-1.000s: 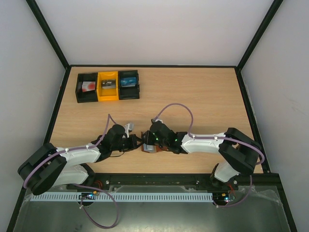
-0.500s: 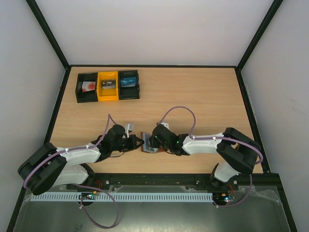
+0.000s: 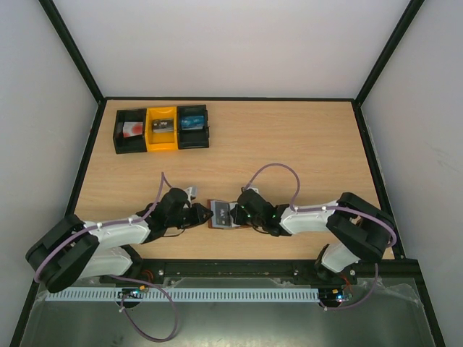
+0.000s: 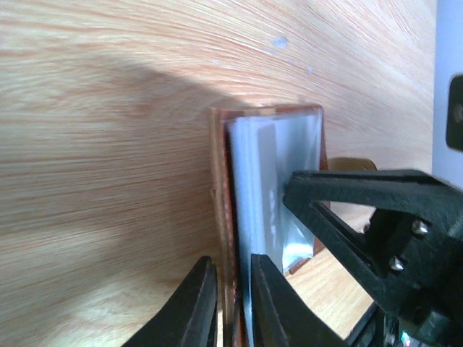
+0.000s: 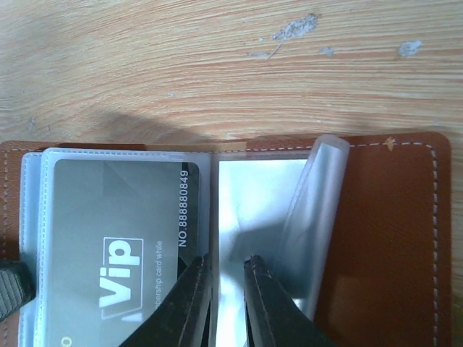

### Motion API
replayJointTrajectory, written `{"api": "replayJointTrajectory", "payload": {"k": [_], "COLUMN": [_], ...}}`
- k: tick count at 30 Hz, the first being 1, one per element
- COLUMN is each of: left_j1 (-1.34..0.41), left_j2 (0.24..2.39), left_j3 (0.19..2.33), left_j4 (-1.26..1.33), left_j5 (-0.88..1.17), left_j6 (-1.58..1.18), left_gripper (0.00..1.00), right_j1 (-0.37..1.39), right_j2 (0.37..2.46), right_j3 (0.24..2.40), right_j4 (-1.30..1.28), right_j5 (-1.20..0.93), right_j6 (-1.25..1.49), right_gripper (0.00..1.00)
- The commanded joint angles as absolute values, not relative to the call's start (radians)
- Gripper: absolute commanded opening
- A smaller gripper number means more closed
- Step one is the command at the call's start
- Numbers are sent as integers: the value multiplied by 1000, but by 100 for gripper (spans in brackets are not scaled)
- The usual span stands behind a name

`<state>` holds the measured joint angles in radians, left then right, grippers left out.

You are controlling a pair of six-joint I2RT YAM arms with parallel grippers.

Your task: Take the credit cards out of the card holder

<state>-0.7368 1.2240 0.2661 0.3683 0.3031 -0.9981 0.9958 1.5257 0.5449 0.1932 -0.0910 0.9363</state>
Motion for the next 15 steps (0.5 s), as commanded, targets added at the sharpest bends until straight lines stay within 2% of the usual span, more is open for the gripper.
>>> {"api": "replayJointTrajectory", "payload": {"k": [1, 4, 8, 15], "left_j1": [-742, -742, -742, -742], "left_j2": [1182, 1128, 1058, 1082], "left_j3": [265, 274, 297, 346], "left_j4": [260, 186, 133, 174], "left_j5": [219, 181, 161, 216], "left_j6": [-994, -1011, -1013, -1003], "left_gripper": [21, 32, 39, 39], "right_j1": [964, 962, 957, 953], "right_j2": [1507, 1503, 1493, 1474], "right_j3": [475, 475, 478, 468], "right_j4": [278, 300, 293, 357], "right_j5": [-179, -216, -221, -271], "right_j6": [923, 912, 931, 958], "right_gripper": [14, 13, 11, 12]}}
